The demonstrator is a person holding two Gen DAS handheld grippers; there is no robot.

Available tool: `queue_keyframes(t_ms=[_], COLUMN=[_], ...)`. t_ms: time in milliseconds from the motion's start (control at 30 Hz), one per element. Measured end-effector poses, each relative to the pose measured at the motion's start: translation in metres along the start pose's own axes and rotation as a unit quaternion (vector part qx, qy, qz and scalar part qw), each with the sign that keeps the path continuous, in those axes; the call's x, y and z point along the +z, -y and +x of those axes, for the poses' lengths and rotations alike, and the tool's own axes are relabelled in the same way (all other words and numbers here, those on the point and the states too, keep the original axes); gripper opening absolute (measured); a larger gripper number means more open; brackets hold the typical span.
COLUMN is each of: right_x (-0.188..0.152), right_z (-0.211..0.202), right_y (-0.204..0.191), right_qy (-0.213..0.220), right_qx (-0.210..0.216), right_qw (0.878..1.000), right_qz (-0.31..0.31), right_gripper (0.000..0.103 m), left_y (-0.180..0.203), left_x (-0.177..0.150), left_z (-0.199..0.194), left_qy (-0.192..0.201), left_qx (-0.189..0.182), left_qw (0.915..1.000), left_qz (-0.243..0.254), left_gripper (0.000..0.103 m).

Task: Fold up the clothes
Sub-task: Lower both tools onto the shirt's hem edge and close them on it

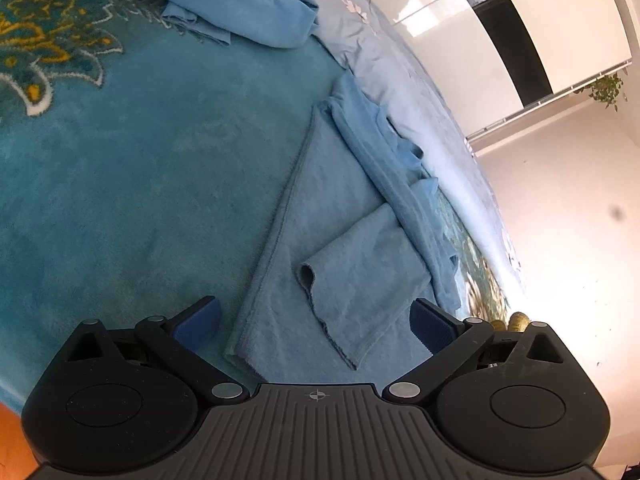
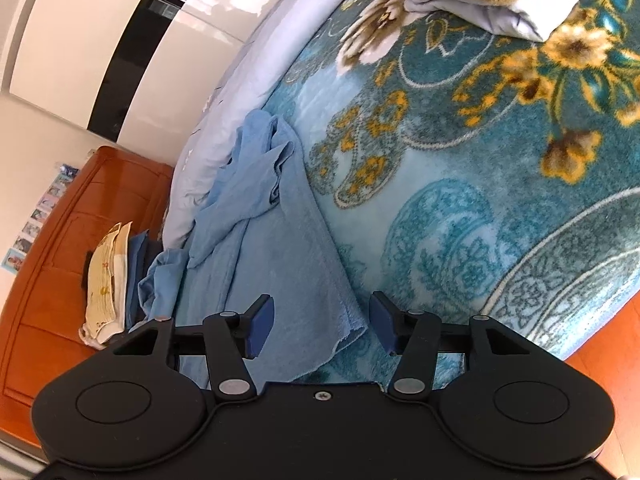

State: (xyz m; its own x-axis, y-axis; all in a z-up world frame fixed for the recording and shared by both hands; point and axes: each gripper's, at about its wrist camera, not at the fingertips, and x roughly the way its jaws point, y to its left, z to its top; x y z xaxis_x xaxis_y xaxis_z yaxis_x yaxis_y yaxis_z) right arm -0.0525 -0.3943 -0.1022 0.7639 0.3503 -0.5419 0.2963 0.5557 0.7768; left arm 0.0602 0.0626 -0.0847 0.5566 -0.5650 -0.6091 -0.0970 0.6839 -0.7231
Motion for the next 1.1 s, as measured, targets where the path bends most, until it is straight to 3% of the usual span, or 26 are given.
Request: queue_keyframes(t_ms=[100, 333, 700, 800, 867, 933, 1033, 1100], right_x=[0.000, 0.000, -0.002, -0.002, -0.002, -0.003, -0.003, -0.004], right_z=[0.000, 0.001, 0.005, 0.005, 0.006, 0.006, 0.007, 0.007], right_y=[0.006, 0.023, 0.022, 0.025, 0.026, 0.025, 0.025, 0.024], right_qy=[-0.001, -0.003, -0.009, -0.010, -0.010, -0.011, -0.008, -0.005], right_qx=[0.010, 0.014, 0.012, 0.010, 0.009, 0.007, 0.007, 0.009], right_qw=[1.000, 0.998, 0.998, 0.998, 0.998, 0.998, 0.997, 0.997], right_qz=[0.015, 0.062, 0.057, 0.063, 0.066, 0.067, 0.071, 0.075], right_gripper=[0.050, 0.022, 0.014, 0.009, 0.007, 0.005, 0.005, 0.006], left_y=[-0.001, 0.001, 0.000, 0.000, -0.004, -0.015, -0.031, -0.031], left_x=[-0.001, -0.002, -0.007, -0.009, -0.009, -0.009, -0.014, -0.015], left_z=[0.000, 0.003, 0.001, 0.000, -0.003, -0.003, 0.002, 0.001], left_qy=[-0.010, -0.018, -0.017, -0.010, -0.005, -0.010, -0.015, -0.009], left_qx=[0.001, 0.005, -0.001, 0.011, 0.024, 0.015, -0.010, -0.012], left_qw=[0.9999, 0.9998, 0.9998, 0.9999, 0.9997, 0.9993, 0.9955, 0.9958], left_qz=[0.001, 0.010, 0.007, 0.007, -0.002, -0.034, -0.093, -0.091], left_gripper=[0.099, 0.099, 0.096, 0.082, 0.043, 0.016, 0.006, 0.004])
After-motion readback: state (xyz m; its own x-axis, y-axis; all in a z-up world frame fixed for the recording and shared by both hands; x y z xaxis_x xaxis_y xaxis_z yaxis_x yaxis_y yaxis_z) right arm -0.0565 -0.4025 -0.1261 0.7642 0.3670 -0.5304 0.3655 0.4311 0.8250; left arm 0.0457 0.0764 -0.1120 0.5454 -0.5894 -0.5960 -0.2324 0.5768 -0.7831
